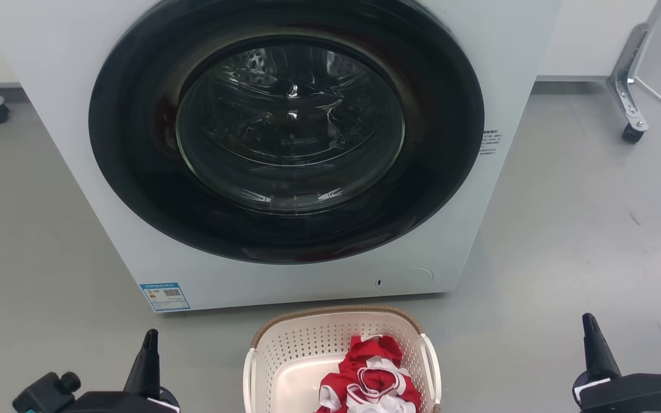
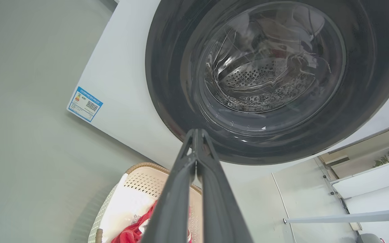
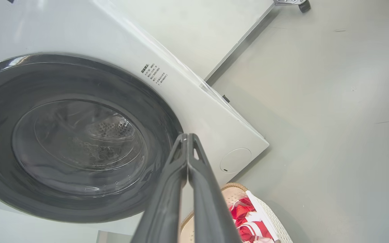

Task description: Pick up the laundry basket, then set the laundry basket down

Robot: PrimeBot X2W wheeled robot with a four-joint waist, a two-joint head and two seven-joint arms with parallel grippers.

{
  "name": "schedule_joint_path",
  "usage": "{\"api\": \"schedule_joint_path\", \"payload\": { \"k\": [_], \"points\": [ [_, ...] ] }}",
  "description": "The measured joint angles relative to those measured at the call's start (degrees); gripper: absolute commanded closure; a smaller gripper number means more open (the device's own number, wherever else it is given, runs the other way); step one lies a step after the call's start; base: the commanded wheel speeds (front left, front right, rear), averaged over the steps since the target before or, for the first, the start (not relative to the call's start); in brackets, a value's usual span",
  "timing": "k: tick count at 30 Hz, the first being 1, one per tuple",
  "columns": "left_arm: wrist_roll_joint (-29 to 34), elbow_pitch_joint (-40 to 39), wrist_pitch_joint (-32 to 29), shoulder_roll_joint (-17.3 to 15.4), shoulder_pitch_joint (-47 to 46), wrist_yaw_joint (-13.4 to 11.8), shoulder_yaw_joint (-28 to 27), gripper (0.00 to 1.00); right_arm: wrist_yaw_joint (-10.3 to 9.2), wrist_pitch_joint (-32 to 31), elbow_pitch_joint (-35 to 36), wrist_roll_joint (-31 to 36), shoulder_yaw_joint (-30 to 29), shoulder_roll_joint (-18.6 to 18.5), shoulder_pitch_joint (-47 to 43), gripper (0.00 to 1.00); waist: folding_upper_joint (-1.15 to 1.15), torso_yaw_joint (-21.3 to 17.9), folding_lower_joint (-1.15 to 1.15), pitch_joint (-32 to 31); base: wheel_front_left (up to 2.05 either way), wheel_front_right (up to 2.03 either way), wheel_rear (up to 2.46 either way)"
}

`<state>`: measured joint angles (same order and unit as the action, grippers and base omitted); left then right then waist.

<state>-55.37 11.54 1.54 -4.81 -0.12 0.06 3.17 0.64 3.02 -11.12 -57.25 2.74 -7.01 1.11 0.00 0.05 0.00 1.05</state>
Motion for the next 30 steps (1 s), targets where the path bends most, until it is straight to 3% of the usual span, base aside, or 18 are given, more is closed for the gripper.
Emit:
{"api": "schedule_joint_path", "payload": {
  "k": [30],
  "points": [
    [-23.15,3.42,-5.17,1.46,-2.70,4.44,-5.28,1.00,3.93,-6.03,-3.89,-21.98,-6.62,2.82,2.31,1.00,0.00,-0.03,0.00,-0.62,0.00,0.00,0.00]
  ]
}}
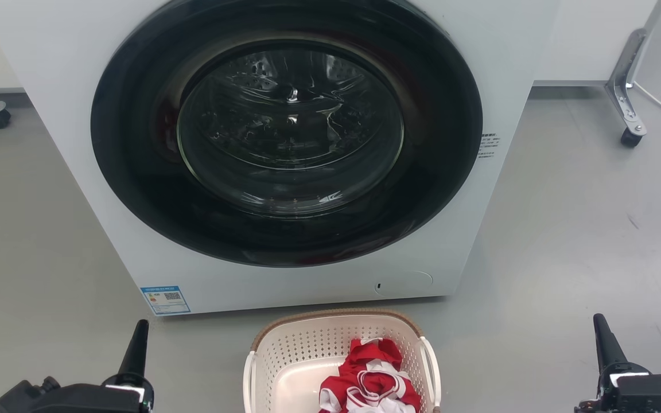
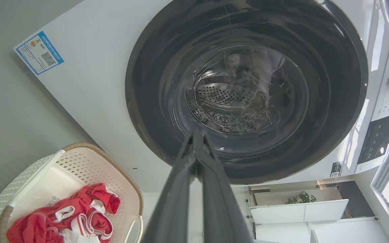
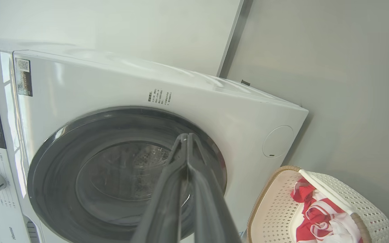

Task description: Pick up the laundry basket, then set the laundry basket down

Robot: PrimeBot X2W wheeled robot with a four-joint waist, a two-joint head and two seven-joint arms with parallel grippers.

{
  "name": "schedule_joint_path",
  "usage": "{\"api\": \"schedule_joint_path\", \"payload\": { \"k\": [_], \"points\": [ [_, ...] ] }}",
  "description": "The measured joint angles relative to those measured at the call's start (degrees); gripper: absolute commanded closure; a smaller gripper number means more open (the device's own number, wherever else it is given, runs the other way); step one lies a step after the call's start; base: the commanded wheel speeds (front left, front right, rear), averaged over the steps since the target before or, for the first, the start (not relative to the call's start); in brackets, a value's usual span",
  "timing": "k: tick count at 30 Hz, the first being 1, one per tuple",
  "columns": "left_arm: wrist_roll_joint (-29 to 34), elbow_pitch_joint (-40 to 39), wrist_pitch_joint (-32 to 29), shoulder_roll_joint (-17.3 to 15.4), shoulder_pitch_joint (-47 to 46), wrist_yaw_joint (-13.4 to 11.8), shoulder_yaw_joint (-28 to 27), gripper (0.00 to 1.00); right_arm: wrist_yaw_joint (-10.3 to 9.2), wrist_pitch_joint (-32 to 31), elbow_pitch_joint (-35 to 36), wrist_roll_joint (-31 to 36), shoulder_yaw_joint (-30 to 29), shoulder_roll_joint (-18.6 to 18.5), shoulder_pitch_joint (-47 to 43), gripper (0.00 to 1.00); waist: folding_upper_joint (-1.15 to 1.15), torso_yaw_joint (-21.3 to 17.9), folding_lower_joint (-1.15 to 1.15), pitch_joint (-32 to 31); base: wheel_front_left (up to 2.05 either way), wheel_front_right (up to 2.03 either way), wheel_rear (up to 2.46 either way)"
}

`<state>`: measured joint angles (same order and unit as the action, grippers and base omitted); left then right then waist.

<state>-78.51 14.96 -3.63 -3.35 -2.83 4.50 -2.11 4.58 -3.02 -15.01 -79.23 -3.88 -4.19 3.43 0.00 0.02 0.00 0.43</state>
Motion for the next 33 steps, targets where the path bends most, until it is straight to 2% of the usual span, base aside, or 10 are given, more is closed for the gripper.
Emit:
{"api": "schedule_joint_path", "payload": {
  "k": [16,33],
  "points": [
    [-11.96,1.68,-2.69,0.76,-1.72,2.16,-2.98,1.00,2.08,-3.20,-1.98,-11.72,-3.54,1.58,1.38,1.00,0.00,-0.02,0.00,-0.33,0.00,0.00,0.00],
    [-13.14,1.91,-2.86,0.88,-1.74,2.57,-3.10,1.00,2.33,-3.47,-2.08,-12.20,-3.74,1.67,1.82,1.00,0.00,-0.02,0.00,-0.34,0.00,0.00,0.00]
  ]
}}
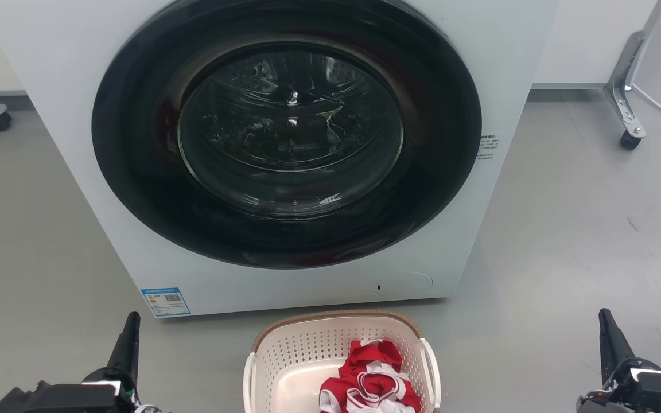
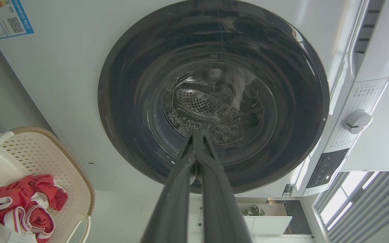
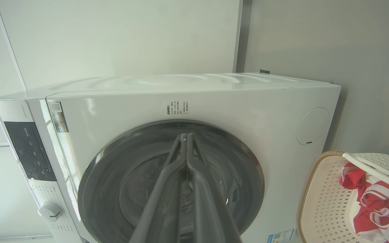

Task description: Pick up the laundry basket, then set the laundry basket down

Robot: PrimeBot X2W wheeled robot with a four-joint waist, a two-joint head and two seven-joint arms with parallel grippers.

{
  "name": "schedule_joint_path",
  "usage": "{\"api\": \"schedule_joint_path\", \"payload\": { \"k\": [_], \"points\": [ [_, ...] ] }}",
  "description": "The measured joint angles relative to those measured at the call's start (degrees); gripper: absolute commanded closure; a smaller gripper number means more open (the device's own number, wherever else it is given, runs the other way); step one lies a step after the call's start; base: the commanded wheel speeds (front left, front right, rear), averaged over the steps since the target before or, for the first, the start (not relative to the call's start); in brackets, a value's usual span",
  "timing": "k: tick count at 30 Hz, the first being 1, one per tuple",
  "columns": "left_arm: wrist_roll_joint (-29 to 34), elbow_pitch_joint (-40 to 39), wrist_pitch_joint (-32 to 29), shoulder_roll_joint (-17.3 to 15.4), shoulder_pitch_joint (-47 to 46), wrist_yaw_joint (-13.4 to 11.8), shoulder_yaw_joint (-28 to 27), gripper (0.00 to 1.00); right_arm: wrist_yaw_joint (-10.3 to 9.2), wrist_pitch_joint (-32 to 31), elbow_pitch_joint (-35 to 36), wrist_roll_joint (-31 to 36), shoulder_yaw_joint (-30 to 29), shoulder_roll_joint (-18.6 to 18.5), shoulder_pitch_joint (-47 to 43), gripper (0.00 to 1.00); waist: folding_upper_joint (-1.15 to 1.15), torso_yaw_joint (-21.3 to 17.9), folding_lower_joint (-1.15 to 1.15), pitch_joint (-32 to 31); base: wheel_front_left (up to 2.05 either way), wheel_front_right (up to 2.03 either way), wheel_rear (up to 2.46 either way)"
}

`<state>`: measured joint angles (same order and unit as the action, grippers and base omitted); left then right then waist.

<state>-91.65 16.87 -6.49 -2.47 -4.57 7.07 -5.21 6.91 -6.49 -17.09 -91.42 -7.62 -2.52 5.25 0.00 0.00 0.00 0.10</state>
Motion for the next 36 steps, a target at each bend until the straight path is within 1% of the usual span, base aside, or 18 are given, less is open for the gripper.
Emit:
{"api": "schedule_joint_path", "payload": {
  "k": [36],
  "points": [
    [-0.04,0.05,0.00,0.00,0.00,0.00,0.00,1.00,0.00,0.00,-0.01,-0.01,0.00,0.01,0.00,1.00,0.00,0.00,0.00,0.00,0.00,0.00,0.00]
  ]
}}
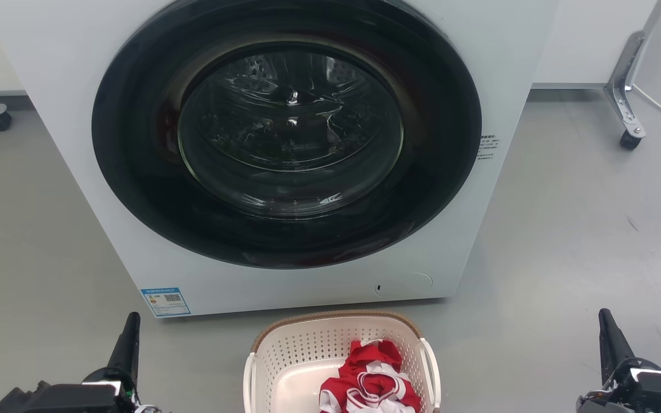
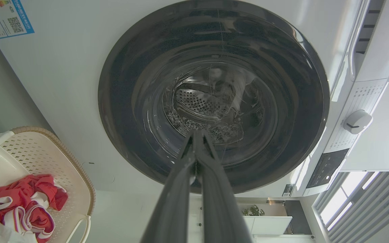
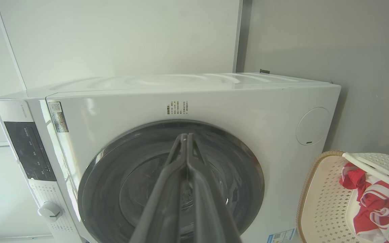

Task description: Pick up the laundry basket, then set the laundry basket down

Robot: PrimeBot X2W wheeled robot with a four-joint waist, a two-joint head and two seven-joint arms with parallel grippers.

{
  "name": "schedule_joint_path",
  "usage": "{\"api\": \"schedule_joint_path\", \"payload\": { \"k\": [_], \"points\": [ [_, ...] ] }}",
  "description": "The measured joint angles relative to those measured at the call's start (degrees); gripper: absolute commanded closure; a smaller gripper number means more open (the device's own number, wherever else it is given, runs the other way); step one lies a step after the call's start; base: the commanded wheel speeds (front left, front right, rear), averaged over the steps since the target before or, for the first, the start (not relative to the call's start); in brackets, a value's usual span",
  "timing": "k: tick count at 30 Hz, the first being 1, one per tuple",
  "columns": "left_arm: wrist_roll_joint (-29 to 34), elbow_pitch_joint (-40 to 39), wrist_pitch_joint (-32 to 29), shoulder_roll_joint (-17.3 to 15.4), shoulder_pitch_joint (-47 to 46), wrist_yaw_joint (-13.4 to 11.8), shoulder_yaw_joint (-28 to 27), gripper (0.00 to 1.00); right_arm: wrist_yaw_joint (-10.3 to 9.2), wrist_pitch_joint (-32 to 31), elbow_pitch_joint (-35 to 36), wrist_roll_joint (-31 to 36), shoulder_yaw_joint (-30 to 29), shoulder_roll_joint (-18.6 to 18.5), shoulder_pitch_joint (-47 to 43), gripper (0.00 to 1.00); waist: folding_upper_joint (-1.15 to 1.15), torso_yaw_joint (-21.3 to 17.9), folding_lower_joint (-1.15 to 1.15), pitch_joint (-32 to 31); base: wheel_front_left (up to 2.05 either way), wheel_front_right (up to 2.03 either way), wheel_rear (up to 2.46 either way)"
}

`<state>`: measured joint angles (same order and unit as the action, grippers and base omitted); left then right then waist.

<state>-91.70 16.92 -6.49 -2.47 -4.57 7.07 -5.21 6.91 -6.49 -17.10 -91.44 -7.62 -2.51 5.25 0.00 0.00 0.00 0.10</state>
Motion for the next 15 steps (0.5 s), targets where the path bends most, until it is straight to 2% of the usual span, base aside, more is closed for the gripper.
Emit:
{"api": "schedule_joint_path", "payload": {
  "k": [15],
  "points": [
    [0.00,0.01,0.00,0.00,0.00,0.00,0.00,1.00,0.00,0.00,0.00,0.00,0.01,0.00,0.00,1.00,0.00,0.00,0.00,0.00,0.00,0.00,0.00]
  ]
}}
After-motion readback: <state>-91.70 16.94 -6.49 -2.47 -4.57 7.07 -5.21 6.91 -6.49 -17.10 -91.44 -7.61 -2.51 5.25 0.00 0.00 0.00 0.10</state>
